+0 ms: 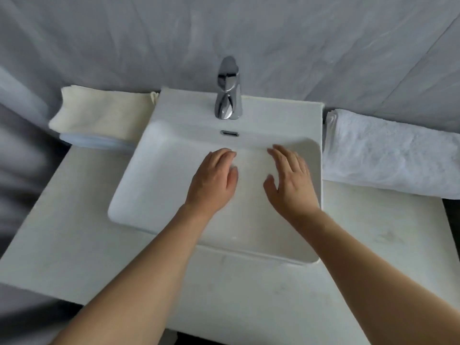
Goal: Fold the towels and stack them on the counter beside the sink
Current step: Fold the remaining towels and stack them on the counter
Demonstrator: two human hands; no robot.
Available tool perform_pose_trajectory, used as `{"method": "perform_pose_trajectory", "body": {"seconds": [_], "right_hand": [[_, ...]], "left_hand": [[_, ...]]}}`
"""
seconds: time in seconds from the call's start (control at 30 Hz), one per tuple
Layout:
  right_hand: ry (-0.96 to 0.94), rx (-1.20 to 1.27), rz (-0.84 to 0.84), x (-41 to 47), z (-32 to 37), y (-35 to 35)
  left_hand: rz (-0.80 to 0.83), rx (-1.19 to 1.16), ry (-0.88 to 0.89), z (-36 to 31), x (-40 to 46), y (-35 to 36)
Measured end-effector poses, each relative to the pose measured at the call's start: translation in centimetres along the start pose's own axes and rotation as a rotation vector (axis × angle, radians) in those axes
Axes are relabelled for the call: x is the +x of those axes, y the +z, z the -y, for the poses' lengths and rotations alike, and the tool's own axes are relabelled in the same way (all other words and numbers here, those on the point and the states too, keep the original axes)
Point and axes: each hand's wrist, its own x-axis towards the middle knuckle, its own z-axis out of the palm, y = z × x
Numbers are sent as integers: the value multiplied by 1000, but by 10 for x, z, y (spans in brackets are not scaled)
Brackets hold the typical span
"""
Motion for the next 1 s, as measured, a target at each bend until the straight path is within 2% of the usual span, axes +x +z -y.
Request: {"method": "perform_pose_trajectory", "body": {"seconds": [0.2,0.33,0.43,0.53,0.6,0.7,0.77,0.83,0.93,1.0], "right_hand": [[76,101,81,44,132,101],[94,254,130,88,213,160],[398,472,223,124,260,197],[886,812,290,162,293,230],[1203,1023,271,185,310,248],[1493,1196,158,212,312,272],[1617,1229,56,230,303,288],[1662,1250,10,235,291,300],[1621,1301,95,237,281,318],[1650,1322,69,240,278,323]], "left_hand": [[-40,-13,-114,140,-10,-72],[-103,-84,-329,222,-12,-113],[-162,-180,-530,279,-7,-139],[-201,-336,-861,328,10,-158],[-277,-437,-1046,365,26,-166],[-300,-479,-1146,410,46,-168],[-302,-499,-1174,429,64,-168],[-368,-540,-1246,438,79,-167],[-498,-658,-1464,448,98,-166],[-573,-760,-1551,453,102,-165]]}}
